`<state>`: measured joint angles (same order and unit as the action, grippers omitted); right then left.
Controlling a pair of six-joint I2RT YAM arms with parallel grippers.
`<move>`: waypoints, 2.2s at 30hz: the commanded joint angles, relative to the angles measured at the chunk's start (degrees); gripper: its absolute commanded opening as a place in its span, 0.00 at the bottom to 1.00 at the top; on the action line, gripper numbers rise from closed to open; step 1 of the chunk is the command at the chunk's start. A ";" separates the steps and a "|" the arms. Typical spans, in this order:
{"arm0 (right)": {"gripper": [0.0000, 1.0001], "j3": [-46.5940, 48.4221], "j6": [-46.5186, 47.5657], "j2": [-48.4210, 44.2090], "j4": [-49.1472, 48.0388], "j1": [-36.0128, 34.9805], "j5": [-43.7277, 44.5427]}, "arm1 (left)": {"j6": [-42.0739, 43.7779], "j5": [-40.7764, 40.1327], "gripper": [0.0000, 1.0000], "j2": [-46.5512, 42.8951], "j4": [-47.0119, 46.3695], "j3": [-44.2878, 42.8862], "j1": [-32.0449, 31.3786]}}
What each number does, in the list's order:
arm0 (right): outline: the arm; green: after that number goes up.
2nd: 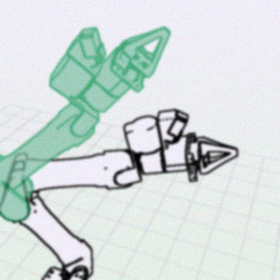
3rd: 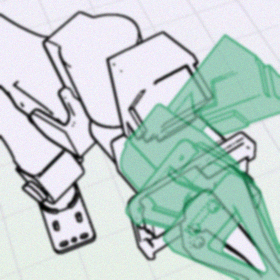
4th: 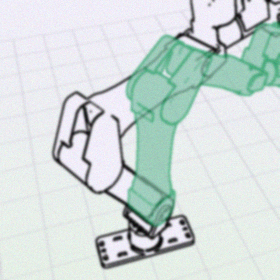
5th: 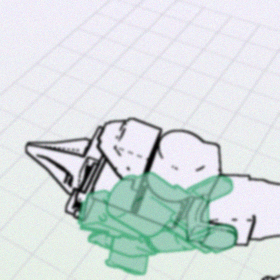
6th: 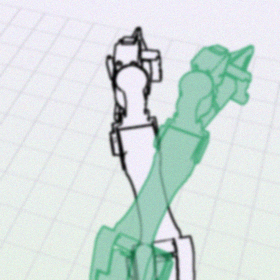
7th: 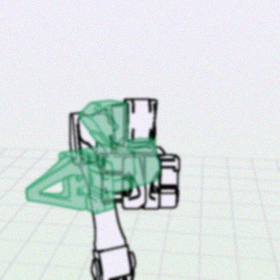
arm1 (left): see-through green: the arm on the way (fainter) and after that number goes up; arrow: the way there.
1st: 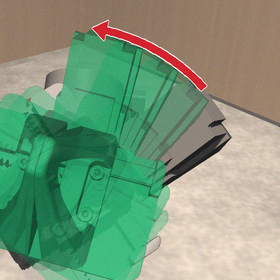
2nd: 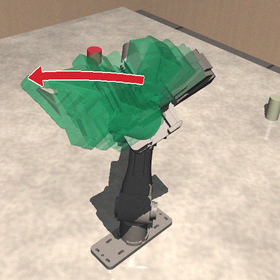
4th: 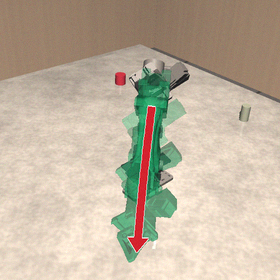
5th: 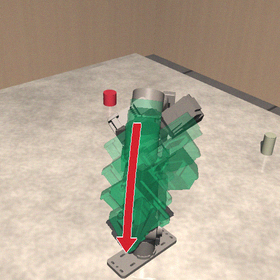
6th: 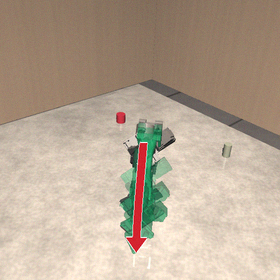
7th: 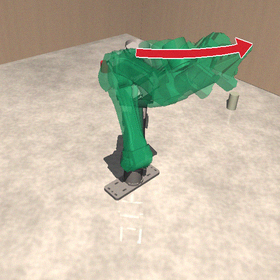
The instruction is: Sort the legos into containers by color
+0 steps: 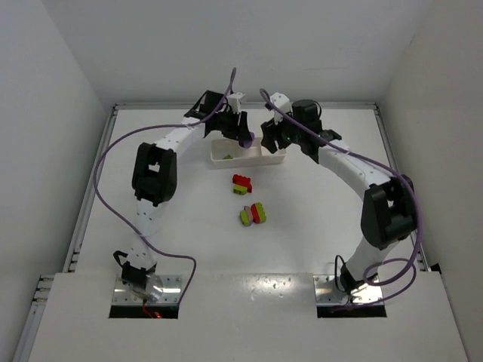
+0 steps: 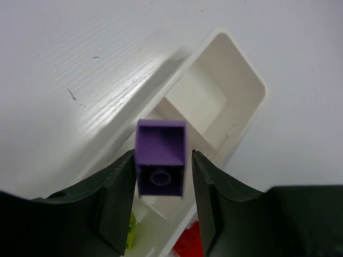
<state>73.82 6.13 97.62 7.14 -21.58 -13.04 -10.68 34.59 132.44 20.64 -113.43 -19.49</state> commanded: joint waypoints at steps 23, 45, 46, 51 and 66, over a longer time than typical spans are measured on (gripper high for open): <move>0.00 17.57 -20.19 17.85 -2.65 4.36 -5.51 | -3.20 -6.82 0.65 -15.01 -6.39 6.71 3.22; 0.00 28.30 -22.47 30.34 1.04 -1.09 5.64 | -4.35 -9.80 0.68 -21.61 -7.81 13.58 11.75; 0.00 28.31 -22.48 30.34 1.65 -1.09 5.65 | -4.35 -9.80 0.68 -21.61 -7.81 13.58 11.75; 0.00 28.31 -25.12 31.40 1.65 -1.62 6.97 | -4.35 -9.19 0.68 -21.61 -7.81 14.11 11.75; 0.23 29.36 -28.02 35.00 1.13 -2.14 6.97 | -4.35 -8.66 0.68 -22.67 -7.81 16.40 12.37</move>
<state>100.84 -20.69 132.22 9.10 -23.14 -6.92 -14.28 25.19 112.38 14.20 -97.10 -7.88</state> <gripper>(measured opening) 0.635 0.682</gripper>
